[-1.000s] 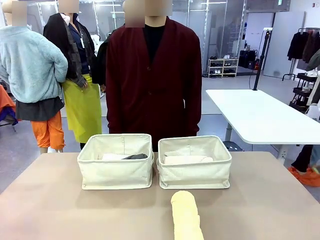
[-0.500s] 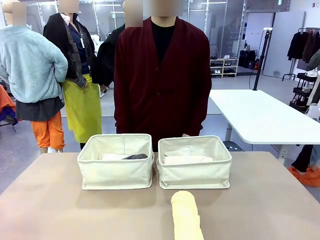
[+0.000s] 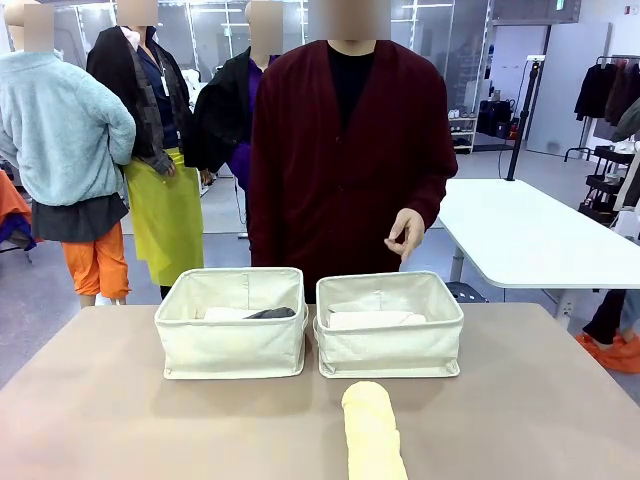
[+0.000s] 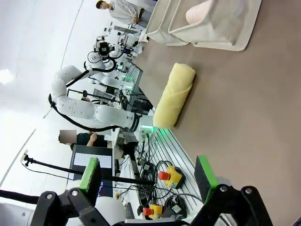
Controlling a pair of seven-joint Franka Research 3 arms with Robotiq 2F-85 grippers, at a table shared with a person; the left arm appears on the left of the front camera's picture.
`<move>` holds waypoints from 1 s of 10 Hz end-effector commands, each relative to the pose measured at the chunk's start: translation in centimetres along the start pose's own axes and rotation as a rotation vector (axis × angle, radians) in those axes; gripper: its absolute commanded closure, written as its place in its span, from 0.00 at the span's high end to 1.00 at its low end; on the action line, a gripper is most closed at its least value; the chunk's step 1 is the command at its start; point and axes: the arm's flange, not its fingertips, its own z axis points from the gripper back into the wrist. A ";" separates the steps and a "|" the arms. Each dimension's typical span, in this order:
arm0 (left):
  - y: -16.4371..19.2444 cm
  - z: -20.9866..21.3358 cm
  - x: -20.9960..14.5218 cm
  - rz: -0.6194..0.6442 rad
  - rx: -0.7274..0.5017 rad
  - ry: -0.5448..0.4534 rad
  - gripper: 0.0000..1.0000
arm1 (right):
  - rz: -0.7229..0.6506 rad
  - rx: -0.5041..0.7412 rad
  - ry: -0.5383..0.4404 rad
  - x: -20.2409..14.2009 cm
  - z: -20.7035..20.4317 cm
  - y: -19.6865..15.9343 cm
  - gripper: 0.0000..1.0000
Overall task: Divide the towels into two baskets.
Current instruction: Pick up one hotel-folded towel from the bottom of the table and place it in the Fabric basket indicated by the person.
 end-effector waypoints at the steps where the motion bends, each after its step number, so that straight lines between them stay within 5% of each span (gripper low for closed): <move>1: -0.5 0.1 -0.4 -0.003 0.000 0.006 0.76 | 0.021 -0.012 0.014 -0.3 0.2 0.4 1.00; 8: -0.5 0.1 -0.4 -0.003 0.000 0.006 0.76 | 0.000 0.000 0.000 0.0 0.0 0.0 1.00; 10: -0.5 0.1 -0.4 -0.003 0.000 0.006 0.76 | -0.018 -0.104 -0.014 1.5 -5.1 2.1 1.00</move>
